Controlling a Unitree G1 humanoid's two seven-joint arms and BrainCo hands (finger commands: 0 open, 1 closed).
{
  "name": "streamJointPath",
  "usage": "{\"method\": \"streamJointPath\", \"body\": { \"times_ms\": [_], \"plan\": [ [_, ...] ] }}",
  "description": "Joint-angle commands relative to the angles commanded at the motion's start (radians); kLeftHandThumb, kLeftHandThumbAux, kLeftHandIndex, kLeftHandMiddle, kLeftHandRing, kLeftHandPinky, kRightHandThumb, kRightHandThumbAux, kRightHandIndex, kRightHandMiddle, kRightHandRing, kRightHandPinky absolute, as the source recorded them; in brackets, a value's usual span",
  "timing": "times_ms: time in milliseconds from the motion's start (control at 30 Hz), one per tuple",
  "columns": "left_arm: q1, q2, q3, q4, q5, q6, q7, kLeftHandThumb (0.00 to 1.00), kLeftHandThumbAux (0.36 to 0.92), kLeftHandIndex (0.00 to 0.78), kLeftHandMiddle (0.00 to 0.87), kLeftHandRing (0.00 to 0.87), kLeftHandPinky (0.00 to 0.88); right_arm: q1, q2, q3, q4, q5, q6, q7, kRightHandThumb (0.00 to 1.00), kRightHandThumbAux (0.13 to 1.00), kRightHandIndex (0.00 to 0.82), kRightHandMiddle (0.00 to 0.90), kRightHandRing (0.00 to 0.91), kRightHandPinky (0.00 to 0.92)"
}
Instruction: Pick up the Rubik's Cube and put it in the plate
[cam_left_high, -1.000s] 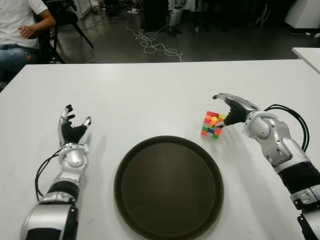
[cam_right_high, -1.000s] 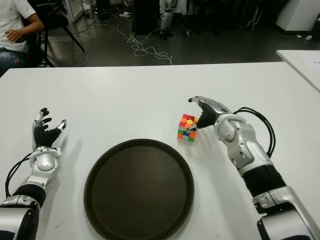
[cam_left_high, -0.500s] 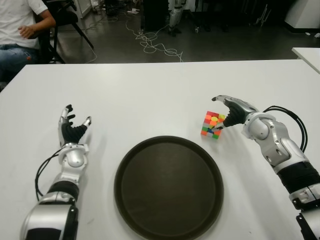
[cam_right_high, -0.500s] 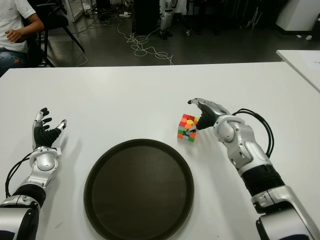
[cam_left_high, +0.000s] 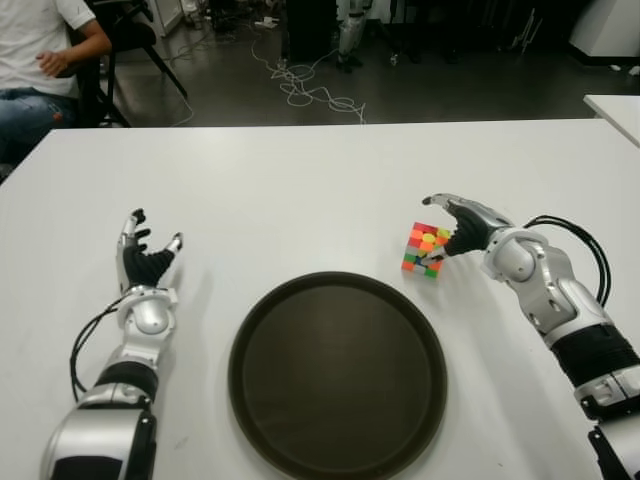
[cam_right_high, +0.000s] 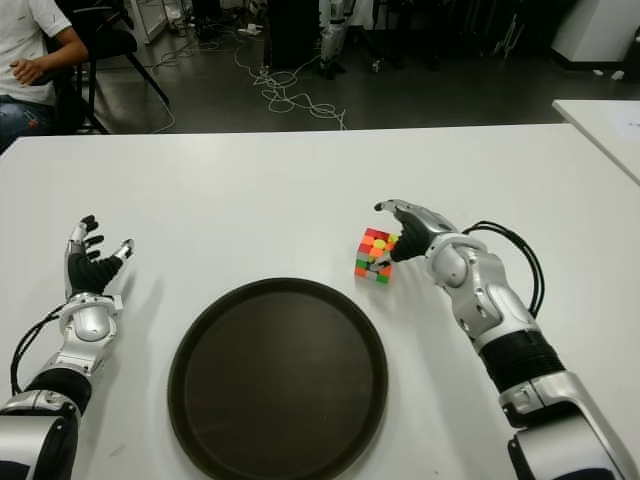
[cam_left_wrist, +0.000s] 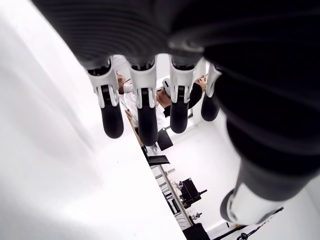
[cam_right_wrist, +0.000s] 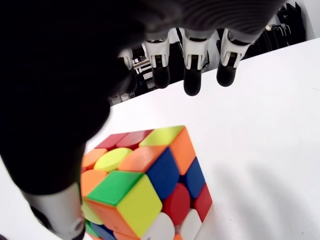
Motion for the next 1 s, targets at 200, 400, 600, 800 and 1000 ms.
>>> {"method": "streamJointPath", "body": {
  "times_ms": [200, 400, 600, 800, 1000],
  "plan": [
    [-0.002, -0.001, 0.001, 0.001, -0.002, -0.001, -0.002, 0.083, 0.745, 0.105, 0.149, 0.161, 0.179, -0.005, 0.0, 0.006, 0.012, -0.001, -0.007, 0.005, 0.0, 0.793, 0.04, 0.072, 0.08, 0.054],
    [-0.002, -0.001, -0.003, 0.0, 0.005, -0.004, 0.009, 0.086, 0.749, 0.108, 0.157, 0.163, 0.176, -0.01, -0.003, 0.016, 0.021, 0.002, -0.027, 0.018, 0.0, 0.804, 0.038, 0.067, 0.076, 0.056],
    [-0.002, -0.002, -0.001, 0.0, 0.003, 0.001, 0.004, 0.092, 0.748, 0.106, 0.154, 0.159, 0.169, -0.014, -0.005, 0.026, 0.02, -0.003, -0.042, 0.025, 0.0, 0.816, 0.038, 0.072, 0.08, 0.062],
    [-0.002, -0.004, 0.006, 0.001, -0.005, -0.002, -0.004, 0.09, 0.747, 0.104, 0.154, 0.157, 0.164, -0.019, -0.001, 0.031, 0.021, -0.001, -0.039, 0.031, 0.0, 0.799, 0.034, 0.067, 0.074, 0.057],
    [-0.003, -0.004, 0.008, 0.003, -0.005, -0.006, -0.001, 0.096, 0.747, 0.107, 0.157, 0.165, 0.185, -0.02, 0.001, 0.033, 0.016, 0.001, -0.035, 0.04, 0.0, 0.774, 0.041, 0.078, 0.082, 0.057]
  ]
}}
